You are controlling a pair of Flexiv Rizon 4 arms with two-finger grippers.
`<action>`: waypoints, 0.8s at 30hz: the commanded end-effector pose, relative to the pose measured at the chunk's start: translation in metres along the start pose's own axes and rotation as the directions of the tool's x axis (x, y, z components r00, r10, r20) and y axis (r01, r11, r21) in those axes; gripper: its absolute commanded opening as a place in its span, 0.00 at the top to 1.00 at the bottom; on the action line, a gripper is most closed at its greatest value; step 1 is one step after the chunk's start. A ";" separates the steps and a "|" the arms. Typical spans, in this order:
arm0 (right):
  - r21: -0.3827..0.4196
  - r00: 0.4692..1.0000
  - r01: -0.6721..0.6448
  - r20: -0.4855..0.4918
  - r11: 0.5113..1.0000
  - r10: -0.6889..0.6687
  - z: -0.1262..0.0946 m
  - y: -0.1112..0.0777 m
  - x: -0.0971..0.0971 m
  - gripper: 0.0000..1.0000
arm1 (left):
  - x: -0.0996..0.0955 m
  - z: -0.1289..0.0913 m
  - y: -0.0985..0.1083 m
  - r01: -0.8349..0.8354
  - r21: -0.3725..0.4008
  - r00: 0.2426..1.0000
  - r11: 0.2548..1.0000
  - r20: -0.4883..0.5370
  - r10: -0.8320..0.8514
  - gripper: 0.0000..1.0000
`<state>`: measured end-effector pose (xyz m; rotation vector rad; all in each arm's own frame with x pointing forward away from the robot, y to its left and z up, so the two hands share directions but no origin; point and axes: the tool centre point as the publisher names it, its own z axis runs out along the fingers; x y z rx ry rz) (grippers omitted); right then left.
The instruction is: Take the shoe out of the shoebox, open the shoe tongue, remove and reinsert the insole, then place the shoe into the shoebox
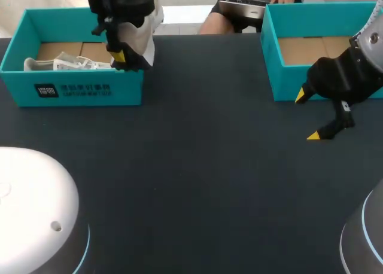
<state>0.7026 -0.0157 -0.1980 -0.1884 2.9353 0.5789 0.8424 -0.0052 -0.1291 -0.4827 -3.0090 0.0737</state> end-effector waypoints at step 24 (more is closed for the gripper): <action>0.001 1.000 0.000 -0.001 1.000 0.000 0.001 0.000 -0.001 0.00 | -0.040 -0.046 0.204 -0.004 0.015 0.999 1.000 -0.032 0.004 1.00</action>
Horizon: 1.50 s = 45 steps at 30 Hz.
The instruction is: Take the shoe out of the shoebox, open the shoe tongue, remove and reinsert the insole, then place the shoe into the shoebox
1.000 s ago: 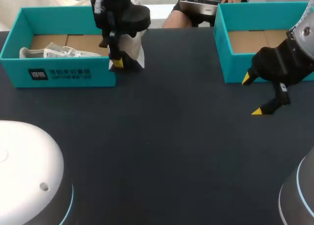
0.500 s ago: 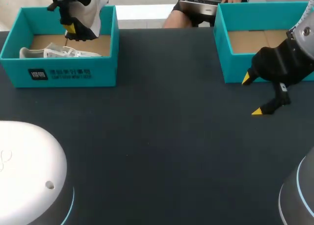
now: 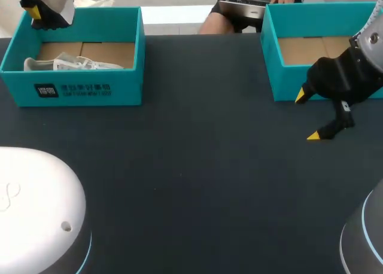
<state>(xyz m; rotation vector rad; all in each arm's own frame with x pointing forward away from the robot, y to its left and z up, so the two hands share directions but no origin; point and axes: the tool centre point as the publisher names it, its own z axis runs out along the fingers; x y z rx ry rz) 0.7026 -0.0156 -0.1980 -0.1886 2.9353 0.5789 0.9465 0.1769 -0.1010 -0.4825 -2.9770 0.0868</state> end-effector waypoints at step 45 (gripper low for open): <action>0.001 1.000 0.000 -0.001 1.000 0.000 0.001 0.000 -0.001 0.00 | -0.112 0.092 0.145 0.038 0.000 0.997 0.999 0.068 -0.038 1.00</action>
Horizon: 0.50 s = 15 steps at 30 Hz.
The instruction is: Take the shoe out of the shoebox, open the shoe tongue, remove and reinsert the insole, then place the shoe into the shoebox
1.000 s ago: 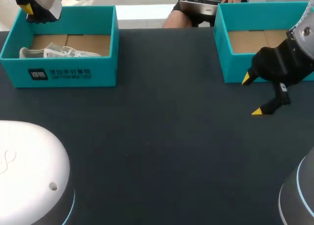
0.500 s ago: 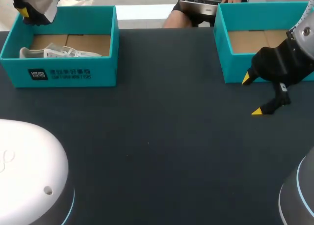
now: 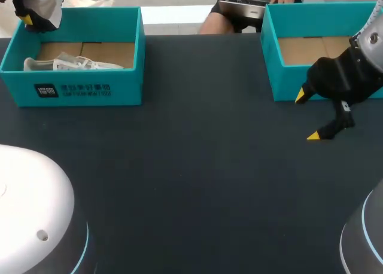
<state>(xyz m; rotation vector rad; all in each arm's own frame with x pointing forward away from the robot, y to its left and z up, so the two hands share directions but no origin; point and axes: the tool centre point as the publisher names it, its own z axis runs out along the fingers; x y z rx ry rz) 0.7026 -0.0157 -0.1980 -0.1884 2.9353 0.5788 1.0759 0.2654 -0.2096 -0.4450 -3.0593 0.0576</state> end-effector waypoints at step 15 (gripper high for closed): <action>0.001 1.000 0.000 -0.001 1.000 0.000 0.001 0.000 -0.001 0.00 | -0.007 0.011 0.017 0.034 0.025 0.999 0.999 0.010 -0.035 1.00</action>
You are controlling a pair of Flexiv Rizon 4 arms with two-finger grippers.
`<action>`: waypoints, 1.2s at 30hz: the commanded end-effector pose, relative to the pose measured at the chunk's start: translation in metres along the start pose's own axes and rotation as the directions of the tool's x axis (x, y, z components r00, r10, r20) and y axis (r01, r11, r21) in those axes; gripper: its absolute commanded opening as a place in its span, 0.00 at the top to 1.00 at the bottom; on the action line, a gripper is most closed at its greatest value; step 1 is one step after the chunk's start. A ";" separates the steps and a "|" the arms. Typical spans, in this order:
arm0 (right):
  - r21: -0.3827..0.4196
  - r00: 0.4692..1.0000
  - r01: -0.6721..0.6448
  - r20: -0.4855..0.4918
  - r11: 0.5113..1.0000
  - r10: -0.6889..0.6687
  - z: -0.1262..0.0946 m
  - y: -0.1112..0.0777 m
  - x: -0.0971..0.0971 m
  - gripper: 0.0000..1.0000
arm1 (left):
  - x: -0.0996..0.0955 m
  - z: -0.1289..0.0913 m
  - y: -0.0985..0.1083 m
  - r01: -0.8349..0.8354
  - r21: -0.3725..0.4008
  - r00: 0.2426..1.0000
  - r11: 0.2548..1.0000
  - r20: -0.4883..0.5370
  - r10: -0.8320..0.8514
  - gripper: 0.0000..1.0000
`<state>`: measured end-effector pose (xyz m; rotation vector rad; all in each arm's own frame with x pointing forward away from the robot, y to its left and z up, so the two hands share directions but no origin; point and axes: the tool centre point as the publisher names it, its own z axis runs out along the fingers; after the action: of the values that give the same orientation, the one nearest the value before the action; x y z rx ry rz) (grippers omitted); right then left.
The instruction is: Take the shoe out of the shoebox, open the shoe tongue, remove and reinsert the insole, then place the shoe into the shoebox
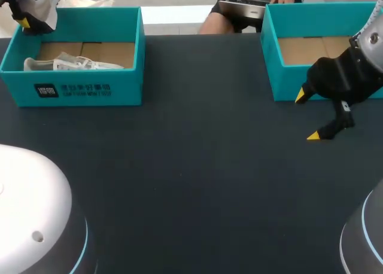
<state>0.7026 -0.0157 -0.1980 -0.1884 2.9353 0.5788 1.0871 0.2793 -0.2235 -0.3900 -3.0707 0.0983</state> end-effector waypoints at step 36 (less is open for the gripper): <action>0.001 1.000 0.000 -0.001 1.000 0.000 0.001 0.000 -0.001 0.00 | 0.016 -0.031 0.051 -0.987 0.057 -0.159 -0.150 -0.483 0.861 1.00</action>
<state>0.7026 -0.0157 -0.1980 -0.1884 2.9353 0.5788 1.0934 0.3373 -0.1969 -1.8153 -2.2421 -0.2148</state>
